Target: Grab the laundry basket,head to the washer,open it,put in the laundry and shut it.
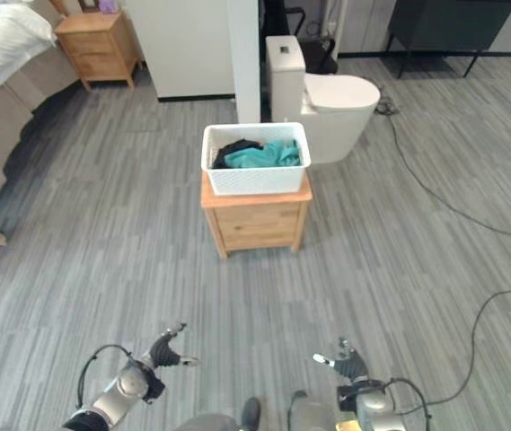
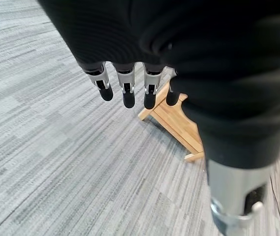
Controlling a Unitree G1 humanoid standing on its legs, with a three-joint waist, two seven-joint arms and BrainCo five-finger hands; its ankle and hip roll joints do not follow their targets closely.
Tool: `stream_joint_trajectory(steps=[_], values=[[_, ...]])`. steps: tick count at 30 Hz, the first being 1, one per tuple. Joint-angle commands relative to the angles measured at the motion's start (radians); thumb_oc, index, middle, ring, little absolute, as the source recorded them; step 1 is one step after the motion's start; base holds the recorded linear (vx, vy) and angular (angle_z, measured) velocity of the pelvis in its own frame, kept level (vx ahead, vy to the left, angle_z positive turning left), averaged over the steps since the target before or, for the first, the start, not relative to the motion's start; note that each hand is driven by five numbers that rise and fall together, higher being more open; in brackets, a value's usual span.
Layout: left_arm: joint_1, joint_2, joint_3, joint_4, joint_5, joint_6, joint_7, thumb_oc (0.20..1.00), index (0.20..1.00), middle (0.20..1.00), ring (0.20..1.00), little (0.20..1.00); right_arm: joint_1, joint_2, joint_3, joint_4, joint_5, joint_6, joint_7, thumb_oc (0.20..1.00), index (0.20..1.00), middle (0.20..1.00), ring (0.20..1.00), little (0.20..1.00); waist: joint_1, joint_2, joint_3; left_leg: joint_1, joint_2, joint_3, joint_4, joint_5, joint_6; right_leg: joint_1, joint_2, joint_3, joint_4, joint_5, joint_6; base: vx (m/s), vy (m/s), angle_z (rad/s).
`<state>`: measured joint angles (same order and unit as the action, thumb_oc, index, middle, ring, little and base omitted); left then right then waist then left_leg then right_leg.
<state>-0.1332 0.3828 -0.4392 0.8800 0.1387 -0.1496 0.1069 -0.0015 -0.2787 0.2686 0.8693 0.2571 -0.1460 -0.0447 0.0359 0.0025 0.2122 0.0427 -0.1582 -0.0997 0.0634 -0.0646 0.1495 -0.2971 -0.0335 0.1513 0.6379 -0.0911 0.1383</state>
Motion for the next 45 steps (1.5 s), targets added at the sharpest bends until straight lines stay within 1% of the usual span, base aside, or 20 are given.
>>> stream_joint_trajectory(steps=[1, 3, 5, 7, 8, 11, 14, 15, 17, 18, 21, 22, 25, 28, 29, 32, 34, 35, 37, 45], values=[[-0.005, -0.024, 0.039, 0.009, 0.074, -0.025, 0.078, 1.000, 1.000, 1.000, 1.000, 1.000, 0.015, -0.076, 0.063, -0.186, -0.225, -0.036, -0.036, 1.000, 1.000, 1.000, 1.000, 1.000, -0.009, -0.021, -0.046, -0.005, 0.016, -0.093, 0.058, -0.129, -0.065, 0.061, 0.032, -0.016, -0.330, 0.019, 0.012, 0.31, 0.005, -0.07], [-0.021, -0.043, 0.032, 0.045, 0.076, -0.019, 0.092, 1.000, 1.000, 1.000, 1.000, 1.000, -0.009, -0.077, 0.079, -0.153, -0.205, -0.033, -0.032, 1.000, 1.000, 1.000, 1.000, 1.000, -0.021, -0.034, -0.039, 0.023, 0.007, -0.095, 0.052, -0.153, -0.073, 0.022, 0.024, -0.033, -0.492, 0.091, 0.035, 0.31, -0.058, -0.07], [-0.023, -0.054, 0.022, 0.048, 0.074, -0.018, 0.090, 1.000, 1.000, 1.000, 1.000, 1.000, -0.003, -0.075, 0.093, -0.171, -0.201, -0.029, -0.020, 1.000, 1.000, 1.000, 1.000, 1.000, -0.040, -0.041, -0.039, 0.068, 0.008, -0.126, 0.055, -0.183, -0.086, -0.004, 0.028, -0.015, -0.572, 0.132, 0.051, 0.40, -0.093, 0.11], [-0.025, -0.058, 0.019, 0.047, 0.075, -0.018, 0.089, 1.000, 1.000, 1.000, 1.000, 1.000, -0.002, -0.078, 0.097, -0.171, -0.207, -0.028, -0.018, 1.000, 1.000, 1.000, 1.000, 1.000, -0.045, -0.040, -0.041, 0.085, 0.013, -0.140, 0.056, -0.194, -0.090, -0.004, 0.030, -0.017, -0.579, 0.142, 0.050, 0.30, -0.126, 0.34], [-0.030, -0.070, 0.004, 0.046, 0.080, -0.012, 0.091, 1.000, 1.000, 1.000, 1.000, 1.000, 0.007, -0.096, 0.105, -0.187, -0.236, -0.026, -0.025, 1.000, 1.000, 1.000, 1.000, 1.000, -0.057, -0.040, -0.056, 0.115, 0.029, -0.181, 0.063, -0.198, -0.105, 0.000, 0.032, 0.001, -0.558, 0.161, 0.032, 0.30, -0.189, 0.55], [-0.042, -0.088, 0.006, 0.080, 0.069, -0.011, 0.105, 1.000, 1.000, 1.000, 1.000, 1.000, -0.002, -0.111, 0.112, -0.185, -0.242, -0.024, -0.022, 1.000, 1.000, 1.000, 1.000, 1.000, -0.069, -0.029, -0.077, 0.137, 0.065, -0.194, 0.055, -0.179, -0.125, -0.001, 0.047, -0.013, -0.533, 0.150, 0.015, 0.24, -0.170, 0.69], [-0.051, -0.107, 0.015, 0.109, 0.035, -0.012, 0.110, 1.000, 1.000, 1.000, 1.000, 1.000, -0.010, -0.142, 0.128, -0.219, -0.273, -0.023, -0.023, 1.000, 1.000, 1.000, 1.000, 1.000, -0.082, -0.015, -0.089, 0.153, 0.109, -0.210, 0.082, -0.120, -0.166, 0.012, 0.059, -0.054, -0.501, 0.119, -0.007, 0.23, -0.172, 0.10], [-0.054, -0.113, 0.014, 0.113, 0.028, -0.011, 0.109, 1.000, 1.000, 1.000, 1.000, 1.000, -0.013, -0.157, 0.132, -0.225, -0.277, -0.023, -0.016, 1.000, 1.000, 1.000, 1.000, 1.000, -0.087, -0.010, -0.093, 0.148, 0.129, -0.213, 0.111, -0.077, -0.189, 0.022, 0.065, -0.063, -0.501, 0.109, -0.015, 0.29, -0.263, 0.38], [-0.064, -0.112, 0.014, 0.119, 0.023, -0.013, 0.114, 1.000, 1.000, 1.000, 1.000, 1.000, -0.015, -0.177, 0.138, -0.235, -0.273, -0.024, -0.013, 1.000, 1.000, 1.000, 1.000, 1.000, -0.087, -0.006, -0.092, 0.091, 0.167, -0.200, 0.232, 0.061, -0.244, 0.071, 0.079, -0.071, -0.517, 0.081, -0.038, 0.21, -0.212, 0.35], [-0.064, -0.113, 0.014, 0.119, 0.023, -0.013, 0.114, 1.000, 1.000, 1.000, 1.000, 1.000, -0.015, -0.178, 0.137, -0.235, -0.273, -0.024, -0.013, 1.000, 1.000, 1.000, 1.000, 1.000, -0.088, -0.006, -0.092, 0.090, 0.167, -0.200, 0.234, 0.060, -0.243, 0.071, 0.079, -0.072, -0.518, 0.081, -0.038, 0.10, -0.126, 0.03], [-0.085, -0.109, 0.017, 0.119, -0.001, -0.015, 0.125, 1.000, 1.000, 1.000, 1.000, 1.000, -0.027, -0.200, 0.134, -0.240, -0.271, -0.027, -0.025, 1.000, 1.000, 1.000, 1.000, 1.000, -0.069, -0.025, -0.065, 0.002, 0.153, -0.212, 0.397, 0.156, -0.257, 0.117, 0.073, -0.059, -0.528, 0.067, -0.055, 0.13, -0.166, 0.17], [-0.088, -0.105, 0.022, 0.111, -0.014, -0.007, 0.129, 1.000, 1.000, 1.000, 1.000, 1.000, -0.035, -0.203, 0.132, -0.226, -0.277, -0.018, -0.031, 1.000, 1.000, 1.000, 1.000, 1.000, -0.065, -0.030, -0.058, -0.008, 0.169, -0.204, 0.390, 0.179, -0.243, 0.121, 0.073, -0.059, -0.510, 0.050, -0.063, 0.18, -0.135, -0.04], [-0.089, -0.111, 0.023, 0.119, -0.018, -0.006, 0.129, 1.000, 1.000, 1.000, 1.000, 1.000, -0.034, -0.208, 0.132, -0.224, -0.295, -0.015, -0.033, 1.000, 1.000, 1.000, 1.000, 1.000, -0.062, -0.021, -0.067, -0.018, 0.227, -0.143, 0.163, 0.148, -0.233, 0.141, 0.074, -0.067, -0.506, 0.012, -0.062, 0.17, -0.052, -0.16], [-0.104, -0.110, 0.022, 0.137, -0.019, -0.009, 0.145, 1.000, 1.000, 1.000, 1.000, 1.000, -0.039, -0.216, 0.121, -0.245, -0.297, -0.023, -0.049, 1.000, 1.000, 1.000, 1.000, 1.000, -0.048, -0.031, -0.063, -0.100, 0.184, -0.143, 0.018, 0.052, -0.223, 0.159, 0.075, -0.056, -0.509, -0.015, -0.056, 0.15, -0.032, 0.15], [-0.106, -0.107, 0.026, 0.135, -0.018, -0.011, 0.146, 1.000, 1.000, 1.000, 1.000, 1.000, -0.028, -0.219, 0.114, -0.265, -0.313, -0.028, -0.051, 1.000, 1.000, 1.000, 1.000, 1.000, -0.038, -0.025, -0.064, -0.138, 0.154, -0.150, -0.060, 0.074, -0.215, 0.196, 0.085, -0.038, -0.521, -0.017, -0.054, 0.21, 0.027, 0.01], [-0.108, -0.097, 0.027, 0.126, -0.015, -0.013, 0.143, 1.000, 1.000, 1.000, 1.000, 1.000, -0.020, -0.223, 0.101, -0.290, -0.328, -0.028, -0.058, 1.000, 1.000, 1.000, 1.000, 1.000, -0.026, -0.019, -0.064, -0.176, 0.139, -0.120, -0.122, 0.114, -0.203, 0.238, 0.091, -0.016, -0.538, -0.021, -0.052, 0.15, 0.045, -0.40], [-0.103, -0.090, 0.032, 0.120, -0.012, -0.013, 0.137, 1.000, 1.000, 1.000, 1.000, 1.000, -0.017, -0.214, 0.094, -0.291, -0.337, -0.028, -0.060, 1.000, 1.000, 1.000, 1.000, 1.000, -0.009, -0.013, -0.067, -0.188, 0.119, -0.113, -0.121, 0.130, -0.193, 0.280, 0.095, 0.005, -0.554, -0.037, -0.051, 0.20, 0.099, -0.44], [-0.094, -0.087, 0.036, 0.113, -0.013, -0.013, 0.133, 1.000, 1.000, 1.000, 1.000, 1.000, -0.016, -0.213, 0.094, -0.299, -0.346, -0.027, -0.051, 1.000, 1.000, 1.000, 1.000, 1.000, -0.006, -0.011, -0.071, -0.182, 0.114, -0.114, -0.099, 0.112, -0.182, 0.289, 0.093, 0.025, -0.546, -0.045, -0.048, 0.18, 0.146, -0.20], [-0.089, -0.081, 0.023, 0.100, 0.007, -0.014, 0.127, 1.000, 1.000, 1.000, 1.000, 1.000, -0.017, -0.205, 0.094, -0.295, -0.354, -0.025, -0.055, 1.000, 1.000, 1.000, 1.000, 1.000, 0.001, -0.013, -0.073, -0.190, 0.093, -0.127, -0.054, 0.090, -0.167, 0.298, 0.073, 0.053, -0.544, -0.047, -0.038, 0.17, 0.176, -0.50], [-0.071, -0.057, 0.018, 0.055, 0.028, -0.019, 0.122, 1.000, 1.000, 1.000, 1.000, 1.000, -0.062, -0.155, 0.110, -0.276, -0.353, -0.015, -0.050, 1.000, 1.000, 1.000, 1.000, 1.000, 0.039, -0.008, -0.100, -0.167, 0.073, -0.044, -0.021, 0.027, -0.126, 0.307, -0.019, 0.112, -0.567, -0.031, 0.022, 0.12, 0.194, -0.43]])
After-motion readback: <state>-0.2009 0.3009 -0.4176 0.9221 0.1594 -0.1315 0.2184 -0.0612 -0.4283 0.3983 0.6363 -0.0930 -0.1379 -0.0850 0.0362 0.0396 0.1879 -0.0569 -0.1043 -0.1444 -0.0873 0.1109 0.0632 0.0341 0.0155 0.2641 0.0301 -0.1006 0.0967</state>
